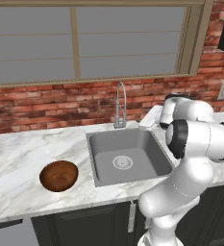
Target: Rinse each bowl for a few seconds and place them down in the sink or on the counter.
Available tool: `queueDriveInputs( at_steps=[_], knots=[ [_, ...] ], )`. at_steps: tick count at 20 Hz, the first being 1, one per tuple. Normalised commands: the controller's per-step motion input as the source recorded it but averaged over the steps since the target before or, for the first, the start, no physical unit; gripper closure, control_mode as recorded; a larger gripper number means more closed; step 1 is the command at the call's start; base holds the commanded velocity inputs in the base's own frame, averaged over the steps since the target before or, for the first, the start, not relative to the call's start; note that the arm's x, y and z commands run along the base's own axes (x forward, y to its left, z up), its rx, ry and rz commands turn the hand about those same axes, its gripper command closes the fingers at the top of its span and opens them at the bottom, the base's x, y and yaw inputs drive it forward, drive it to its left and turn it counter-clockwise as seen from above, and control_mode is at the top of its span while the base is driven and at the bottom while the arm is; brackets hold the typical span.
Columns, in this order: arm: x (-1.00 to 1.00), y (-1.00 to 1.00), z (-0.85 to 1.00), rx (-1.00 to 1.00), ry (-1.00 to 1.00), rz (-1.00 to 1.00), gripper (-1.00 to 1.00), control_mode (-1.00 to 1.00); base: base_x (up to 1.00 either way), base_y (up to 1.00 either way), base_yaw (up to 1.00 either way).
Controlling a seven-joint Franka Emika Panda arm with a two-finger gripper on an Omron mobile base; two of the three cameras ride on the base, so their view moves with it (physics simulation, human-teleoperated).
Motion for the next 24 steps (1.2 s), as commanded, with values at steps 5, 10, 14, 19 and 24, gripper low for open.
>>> queueDriveInputs(
  at_steps=[5,10,14,19,24],
  knots=[
    [0.22,0.05,-0.08,0.0,0.0,0.02,-1.0,-1.0,0.0,0.0,0.0],
    [0.21,0.05,-0.1,0.01,0.0,0.03,-1.0,-1.0,0.0,0.0,0.0],
    [0.22,0.05,-0.11,0.01,-0.01,0.03,-1.0,-1.0,0.0,0.0,0.0],
    [0.25,0.06,-0.11,0.01,0.0,0.03,-1.0,-1.0,0.0,0.0,0.0],
    [0.22,0.01,-0.15,0.03,-0.01,0.04,-1.0,-1.0,0.0,0.0,0.0]
  ],
)
